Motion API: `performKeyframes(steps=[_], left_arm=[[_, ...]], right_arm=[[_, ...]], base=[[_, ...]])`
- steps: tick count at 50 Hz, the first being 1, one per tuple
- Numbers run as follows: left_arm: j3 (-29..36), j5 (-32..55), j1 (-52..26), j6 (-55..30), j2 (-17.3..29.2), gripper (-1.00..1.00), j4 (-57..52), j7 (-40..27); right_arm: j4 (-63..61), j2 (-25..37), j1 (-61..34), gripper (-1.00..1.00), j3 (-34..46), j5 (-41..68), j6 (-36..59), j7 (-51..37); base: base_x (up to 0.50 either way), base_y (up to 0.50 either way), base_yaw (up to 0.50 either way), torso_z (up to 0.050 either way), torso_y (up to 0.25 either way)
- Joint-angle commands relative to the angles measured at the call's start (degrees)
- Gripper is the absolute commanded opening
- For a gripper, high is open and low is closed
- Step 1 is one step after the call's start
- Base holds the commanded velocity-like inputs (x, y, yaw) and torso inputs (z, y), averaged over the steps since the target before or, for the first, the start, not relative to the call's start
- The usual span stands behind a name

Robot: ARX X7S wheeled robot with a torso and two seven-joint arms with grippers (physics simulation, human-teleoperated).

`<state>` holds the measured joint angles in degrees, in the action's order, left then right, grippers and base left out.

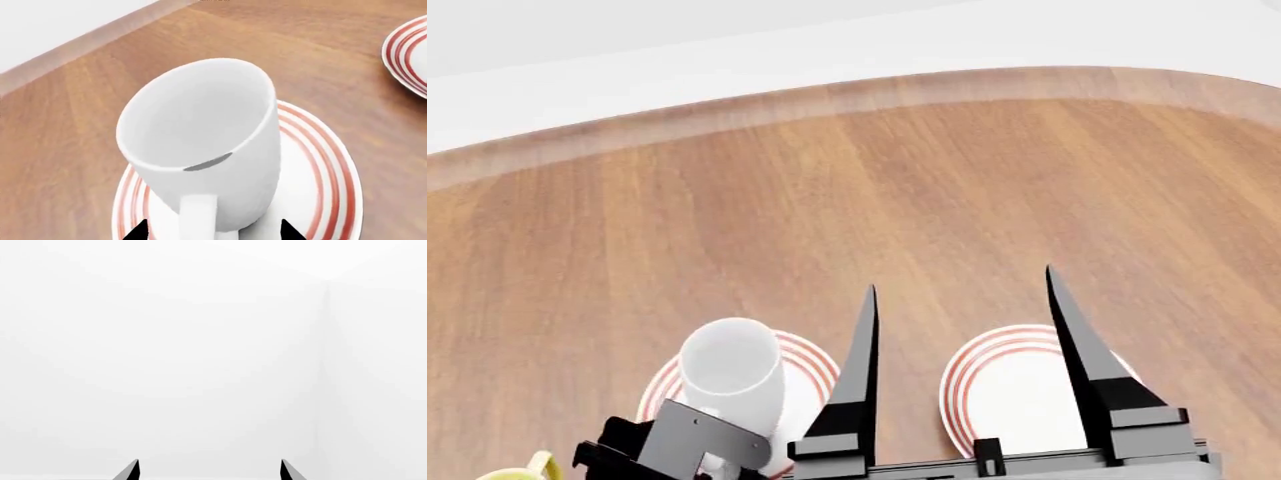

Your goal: Put the white mug on the left plate.

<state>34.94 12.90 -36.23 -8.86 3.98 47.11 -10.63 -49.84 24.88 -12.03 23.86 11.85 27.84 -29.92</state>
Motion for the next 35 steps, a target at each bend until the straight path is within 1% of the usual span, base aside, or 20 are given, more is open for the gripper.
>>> performKeyframes(steps=[1, 7, 13, 17, 18, 21, 22, 24, 27, 28, 31, 32, 35], left_arm=[[0.3, 0.6, -0.2, -0.9, 0.3, 1.0, -1.3, -0.3], [0.6, 0.7, -0.1, 0.5, 0.3, 1.0, -0.4, -0.2], [0.8, 1.1, 1.1, -1.4, 1.6, 1.0, -4.9, -0.7], [0.6, 1.8, 2.2, -4.5, 3.3, 1.0, -11.2, -1.6], [0.6, 2.1, 3.0, -7.1, 4.4, 1.0, -15.7, -2.3], [0.6, 2.7, 4.7, -9.2, 6.0, 1.0, -21.6, -3.1], [0.7, 2.8, 6.0, -10.5, 7.1, 1.0, -25.6, -3.7], [0.7, 3.0, 6.7, -11.2, 7.8, 1.0, -27.9, -4.0], [0.0, 4.7, 9.1, -13.5, 9.7, 1.0, -35.1, -4.6], [0.5, 3.9, 10.2, -13.9, 10.8, 1.0, -38.4, -5.6], [0.1, 4.9, 11.6, -15.6, 11.9, 1.0, -42.8, -6.1], [-0.2, 5.5, 12.5, -16.8, 12.8, 1.0, -46.1, -6.6], [-0.1, 5.6, 14.1, -16.9, 14.2, 1.0, -50.1, -7.1]], right_arm=[[0.1, 0.1, -0.1, 1.0, 0.1, 0.1, -0.2, -0.1], [0.1, 0.2, 0.0, 1.0, 0.1, 0.1, -0.3, -0.2], [0.0, 0.2, -0.1, 1.0, 0.3, 0.2, -0.1, -0.3], [-0.2, 0.2, -0.2, 1.0, 0.4, 0.2, 0.2, -0.4], [-0.2, 0.3, -0.1, 1.0, 0.4, 0.2, 0.2, -0.4], [-0.5, 0.3, -0.3, 1.0, 0.4, 0.2, 0.5, -0.5], [-0.4, 0.3, -0.3, 1.0, 0.3, 0.2, 0.3, -0.5], [-0.3, 0.3, -0.3, 1.0, 0.4, 0.2, 0.2, -0.5], [-0.7, 0.3, -0.5, 1.0, 0.8, 0.1, 0.7, -0.6], [-0.7, 0.3, -0.5, 1.0, 0.7, 0.1, 0.7, -0.6], [-0.8, 0.3, -0.6, 1.0, 0.8, 0.1, 0.8, -0.7], [-0.8, 0.4, -0.6, 1.0, 0.9, 0.0, 0.8, -0.7], [-0.9, 0.5, -0.5, 1.0, 0.9, 0.0, 0.6, -0.8]], base=[[0.0, 0.0, 0.0, 0.0, 0.0], [0.0, 0.0, 0.0, 0.003, 0.0], [0.0, 0.0, 0.0, 0.0, 0.0], [0.0, 0.0, 0.0, 0.0, 0.0], [0.0, 0.0, 0.0, 0.0, 0.0], [0.0, 0.0, 0.0, 0.0, 0.0], [0.0, 0.0, 0.0, 0.0, 0.0], [0.0, 0.0, 0.0, 0.0, 0.0], [0.0, 0.0, 0.0, 0.0, 0.0], [0.0, 0.0, 0.0, 0.0, 0.0], [0.0, 0.0, 0.0, 0.0, 0.0], [0.0, 0.0, 0.0, 0.0, 0.0], [0.0, 0.0, 0.0, 0.0, 0.0]])
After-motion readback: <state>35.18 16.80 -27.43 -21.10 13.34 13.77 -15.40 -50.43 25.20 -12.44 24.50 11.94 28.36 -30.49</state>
